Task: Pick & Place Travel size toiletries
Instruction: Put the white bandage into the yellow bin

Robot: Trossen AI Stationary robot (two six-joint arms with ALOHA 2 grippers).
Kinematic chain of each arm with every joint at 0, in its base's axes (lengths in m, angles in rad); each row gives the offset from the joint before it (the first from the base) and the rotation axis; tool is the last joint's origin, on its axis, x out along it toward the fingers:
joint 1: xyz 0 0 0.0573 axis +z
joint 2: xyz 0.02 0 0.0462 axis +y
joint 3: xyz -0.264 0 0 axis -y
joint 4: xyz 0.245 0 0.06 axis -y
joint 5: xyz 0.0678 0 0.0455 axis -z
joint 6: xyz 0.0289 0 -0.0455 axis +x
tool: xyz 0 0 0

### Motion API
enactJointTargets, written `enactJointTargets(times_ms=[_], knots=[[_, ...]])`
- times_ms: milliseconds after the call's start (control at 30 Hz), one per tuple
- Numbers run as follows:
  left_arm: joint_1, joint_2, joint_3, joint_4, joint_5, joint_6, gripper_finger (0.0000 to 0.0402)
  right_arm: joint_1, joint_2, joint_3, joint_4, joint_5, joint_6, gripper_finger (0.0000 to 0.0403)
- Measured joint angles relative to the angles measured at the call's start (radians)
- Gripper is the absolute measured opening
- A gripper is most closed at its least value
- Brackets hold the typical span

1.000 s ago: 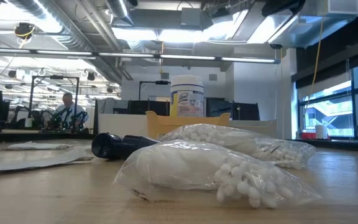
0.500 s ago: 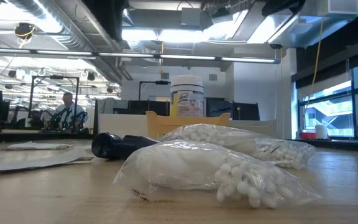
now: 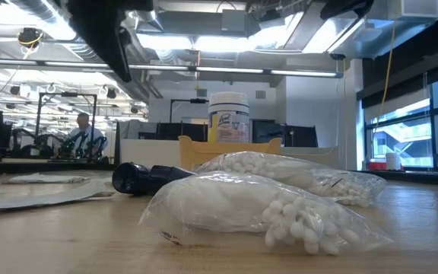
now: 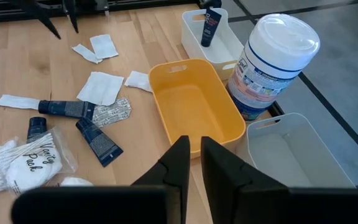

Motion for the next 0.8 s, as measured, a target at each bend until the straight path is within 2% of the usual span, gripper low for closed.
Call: enactJointTargets(times_ms=[167, 433, 600, 800], knots=[[-0.001, -0.07, -0.154, 0.247, 0.111, -0.033, 0.0139, 0.0, 0.0, 0.0, 0.0, 0.0, 0.0, 0.0053], [-0.048, -0.065, -0.293, 0.458, 0.123, -0.177, 0.0139, 0.0, 0.0, 0.0, 0.0, 0.0, 0.0, 0.0073], [-0.122, -0.06, -0.332, 0.5, 0.038, -0.299, 0.0139, 0.0, 0.0, 0.0, 0.0, 0.0, 0.0, 0.0084], [-0.225, -0.006, -0.333, 0.571, -0.065, -0.366, 0.0139, 0.0, 0.0, 0.0, 0.0, 0.0, 0.0, 0.0096]])
